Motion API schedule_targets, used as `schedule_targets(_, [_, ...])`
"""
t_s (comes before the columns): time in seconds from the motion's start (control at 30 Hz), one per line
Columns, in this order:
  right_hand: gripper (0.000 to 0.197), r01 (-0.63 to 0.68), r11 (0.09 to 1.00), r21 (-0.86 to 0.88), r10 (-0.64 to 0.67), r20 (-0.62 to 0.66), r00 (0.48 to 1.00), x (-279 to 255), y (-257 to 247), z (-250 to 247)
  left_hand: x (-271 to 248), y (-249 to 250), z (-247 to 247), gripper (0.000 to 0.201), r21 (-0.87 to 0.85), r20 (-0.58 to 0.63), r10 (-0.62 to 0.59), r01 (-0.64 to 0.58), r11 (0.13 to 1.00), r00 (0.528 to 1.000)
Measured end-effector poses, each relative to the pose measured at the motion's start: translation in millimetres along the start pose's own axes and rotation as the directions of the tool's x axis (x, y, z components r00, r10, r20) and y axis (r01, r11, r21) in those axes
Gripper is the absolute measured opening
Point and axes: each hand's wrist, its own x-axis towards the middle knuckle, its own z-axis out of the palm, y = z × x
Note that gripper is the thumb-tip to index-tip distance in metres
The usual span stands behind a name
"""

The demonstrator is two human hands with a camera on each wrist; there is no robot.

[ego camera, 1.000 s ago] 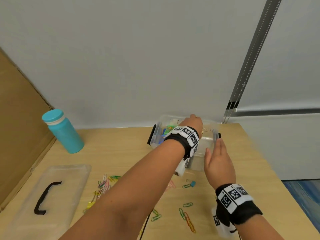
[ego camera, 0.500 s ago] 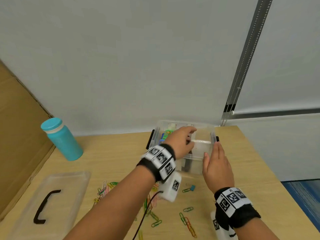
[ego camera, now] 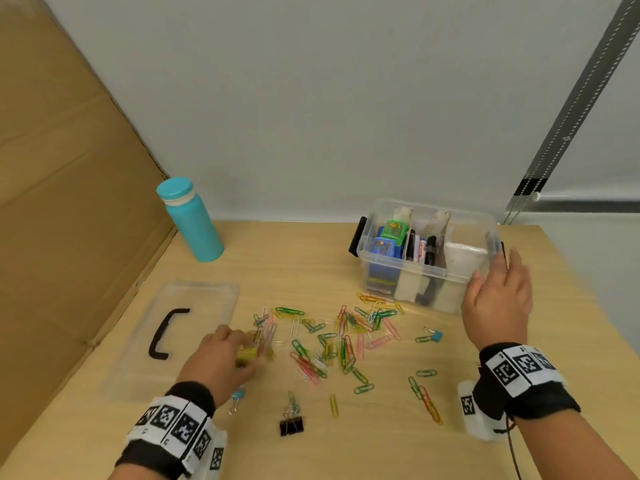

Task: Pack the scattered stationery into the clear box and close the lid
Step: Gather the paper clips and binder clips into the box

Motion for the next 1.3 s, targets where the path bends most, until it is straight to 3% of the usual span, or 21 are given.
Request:
schedule_targets(0.1, [0.061, 0.196, 0.979, -0.053, -0.197, -0.007, 0.980, -22, -35, -7, -10, -17, 5, 0.055, 0.051, 0.103, -0.088, 0.083, 0.995, 0.991])
schedule_targets(0.17, [0.058, 0.426, 0.904, -0.030, -0.423, 0.078, 0.903, -47, -68, -8, -12, -22, 10, 0.060, 0.036, 0.158, -0.096, 0.092, 0.995, 0.983])
schedule_targets(0.2, [0.052, 0.543, 0.840, 0.020, -0.540, 0.144, 0.829, -61, -83, -6, -13, -23, 12, 0.061, 0.019, 0.175, -0.088, 0.086, 0.996, 0.981])
schedule_targets(0.27, [0.036, 0.725, 0.669, 0.162, -0.734, 0.298, 0.611, -91, -108, 4, -14, -23, 15, 0.056, -0.024, 0.193, -0.073, 0.080, 0.997, 0.978])
schedule_targets(0.33, [0.030, 0.786, 0.533, 0.312, -0.806, 0.470, 0.360, -121, -125, 16, -14, -22, 16, 0.048, -0.062, 0.192, -0.064, 0.077, 0.995, 0.979])
schedule_targets(0.37, [0.031, 0.784, 0.503, 0.363, -0.797, 0.546, 0.258, -133, -131, 22, -14, -22, 17, 0.044, -0.068, 0.186, -0.060, 0.074, 0.995, 0.981])
schedule_targets(0.43, [0.037, 0.777, 0.475, 0.414, -0.751, 0.650, 0.113, -150, -139, 31, -13, -21, 18, 0.036, -0.068, 0.165, -0.049, 0.061, 0.996, 0.985])
schedule_targets(0.5, [0.040, 0.778, 0.465, 0.423, -0.705, 0.708, 0.036, -158, -144, 37, -12, -22, 19, 0.030, -0.068, 0.147, -0.041, 0.052, 0.996, 0.988])
schedule_targets(0.57, [0.036, 0.772, 0.481, 0.415, -0.678, 0.735, 0.028, -161, -144, 41, -11, -22, 21, 0.029, -0.074, 0.132, -0.034, 0.044, 0.996, 0.991])
schedule_targets(0.7, [0.028, 0.733, 0.530, 0.426, -0.696, 0.713, 0.089, -159, -134, 47, -9, -28, 21, 0.026, -0.126, 0.081, 0.011, -0.001, 0.992, 0.997])
schedule_targets(0.77, [0.026, 0.643, 0.601, 0.473, -0.713, 0.681, 0.165, -153, -127, 49, -8, -33, 18, 0.026, -0.229, 0.059, 0.020, -0.006, 0.973, 0.998])
schedule_targets(0.83, [0.022, 0.506, 0.692, 0.514, -0.695, 0.665, 0.274, -145, -119, 48, -8, -38, 14, 0.031, -0.351, 0.037, 0.051, -0.034, 0.936, 0.998])
schedule_targets(0.9, [0.016, 0.287, 0.787, 0.546, -0.617, 0.684, 0.389, -136, -112, 44, -7, -43, 10, 0.033, -0.401, 0.028, 0.096, -0.077, 0.913, 0.995])
schedule_targets(0.97, [0.013, 0.004, 0.826, 0.563, -0.502, 0.733, 0.460, -127, -106, 40, -7, -47, 8, 0.028, -0.403, 0.028, 0.120, -0.098, 0.910, 0.992])
schedule_targets(1.07, [0.015, -0.358, 0.748, 0.559, -0.343, 0.787, 0.512, -113, -100, 38, -7, -51, 8, 0.023, -0.366, 0.032, 0.142, -0.121, 0.923, 0.989])
schedule_targets(1.17, [0.026, -0.699, 0.506, 0.505, -0.199, 0.857, 0.475, -106, -97, 40, -7, -53, 11, 0.029, -0.324, 0.050, 0.170, -0.145, 0.935, 0.984])
schedule_targets(1.23, [0.031, -0.792, 0.374, 0.482, -0.127, 0.873, 0.471, -105, -96, 43, -8, -54, 12, 0.030, -0.323, 0.091, 0.202, -0.163, 0.932, 0.975])
schedule_targets(1.3, [0.032, -0.813, 0.338, 0.475, -0.077, 0.874, 0.479, -105, -96, 45, -9, -54, 12, 0.025, -0.343, 0.167, 0.233, -0.165, 0.925, 0.958])
